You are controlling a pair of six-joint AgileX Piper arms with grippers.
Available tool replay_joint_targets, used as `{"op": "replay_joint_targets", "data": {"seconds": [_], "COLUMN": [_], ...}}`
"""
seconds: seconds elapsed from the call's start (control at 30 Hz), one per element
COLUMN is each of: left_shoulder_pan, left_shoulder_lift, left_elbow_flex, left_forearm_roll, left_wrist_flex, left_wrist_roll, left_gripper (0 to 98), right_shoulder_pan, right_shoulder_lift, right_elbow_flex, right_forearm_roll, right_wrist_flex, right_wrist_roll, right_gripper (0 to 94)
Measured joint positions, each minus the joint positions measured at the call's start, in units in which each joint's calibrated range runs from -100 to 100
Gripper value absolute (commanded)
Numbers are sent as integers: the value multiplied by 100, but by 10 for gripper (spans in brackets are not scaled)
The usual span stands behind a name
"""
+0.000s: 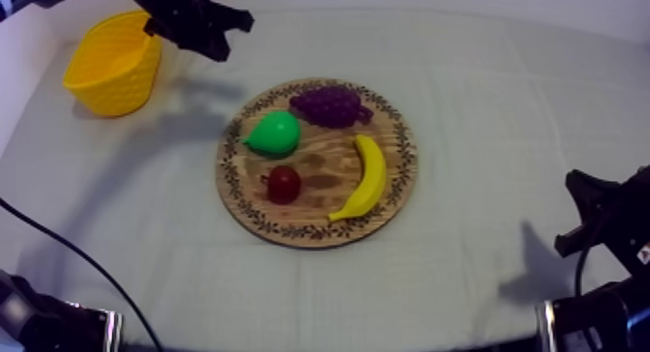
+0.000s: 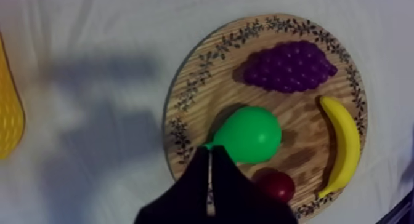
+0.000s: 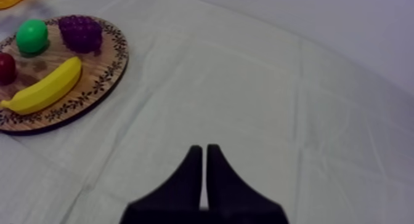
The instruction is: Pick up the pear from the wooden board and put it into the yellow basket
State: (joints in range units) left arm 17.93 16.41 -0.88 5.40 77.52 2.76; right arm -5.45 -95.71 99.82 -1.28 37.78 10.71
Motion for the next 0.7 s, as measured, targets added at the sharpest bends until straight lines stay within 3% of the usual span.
{"op": "replay_joint_targets", "data": {"seconds": [0.33, 0.6, 0.7], "left_shoulder_pan": [270, 466, 494], "left_shoulder_lift": [-26, -78, -31], "left_elbow_flex": [64, -367, -602], "left_forearm_roll": [-181, 28, 144], "left_wrist_flex": [770, 1314, 1575], "left_wrist_roll": [-1205, -2313, -2665], "left_gripper": [0, 4, 52], "right_shoulder_pan": [0, 0, 0], "right_shoulder_lift": [0, 0, 0], "right_elbow_flex": [0, 0, 0], "right_forearm_roll": [0, 0, 0], "right_wrist_flex": [0, 0, 0], "right_wrist_roll": [0, -7, -3], "right_gripper": [4, 4, 4]}}
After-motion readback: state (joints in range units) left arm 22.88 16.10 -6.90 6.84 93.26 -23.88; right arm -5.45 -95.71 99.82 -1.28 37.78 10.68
